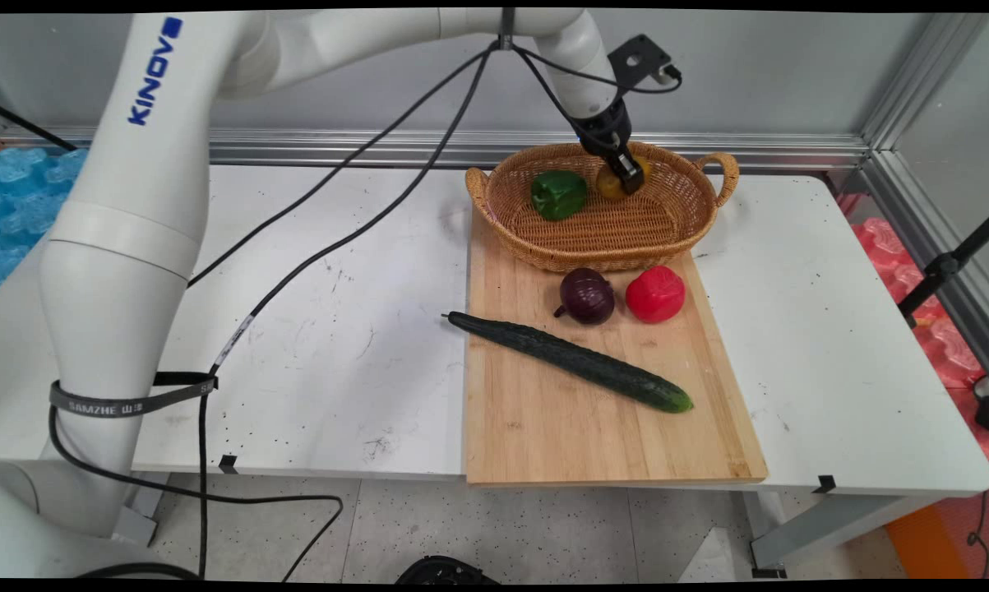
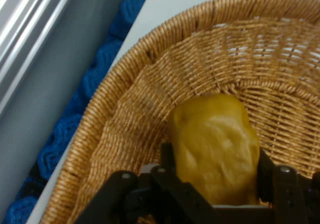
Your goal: Place the picked object in the vegetable basket
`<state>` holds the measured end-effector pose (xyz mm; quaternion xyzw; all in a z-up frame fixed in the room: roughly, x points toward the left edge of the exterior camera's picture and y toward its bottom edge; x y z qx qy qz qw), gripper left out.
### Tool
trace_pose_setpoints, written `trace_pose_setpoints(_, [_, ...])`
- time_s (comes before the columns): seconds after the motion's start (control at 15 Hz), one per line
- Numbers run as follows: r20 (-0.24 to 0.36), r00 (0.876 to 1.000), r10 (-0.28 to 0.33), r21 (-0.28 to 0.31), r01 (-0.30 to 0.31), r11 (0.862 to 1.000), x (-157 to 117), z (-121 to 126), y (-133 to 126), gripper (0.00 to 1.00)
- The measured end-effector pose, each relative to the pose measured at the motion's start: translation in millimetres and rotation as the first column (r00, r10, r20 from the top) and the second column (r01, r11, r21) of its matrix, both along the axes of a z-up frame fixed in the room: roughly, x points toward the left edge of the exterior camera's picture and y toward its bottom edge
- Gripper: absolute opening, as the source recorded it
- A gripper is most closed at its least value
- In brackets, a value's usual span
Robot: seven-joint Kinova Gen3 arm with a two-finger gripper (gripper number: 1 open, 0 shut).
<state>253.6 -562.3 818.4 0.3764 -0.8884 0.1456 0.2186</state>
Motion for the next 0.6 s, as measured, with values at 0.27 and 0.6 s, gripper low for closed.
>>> trace_pose_setpoints(0.27, [0.010,1.000,-0.006,0.015,0.006,1.000,-4,-14,-6,0.00])
trace_pose_setpoints(0.6, [0.010,1.000,-0.025,0.012,0.025,1.000,-5,-19,-9,1.00])
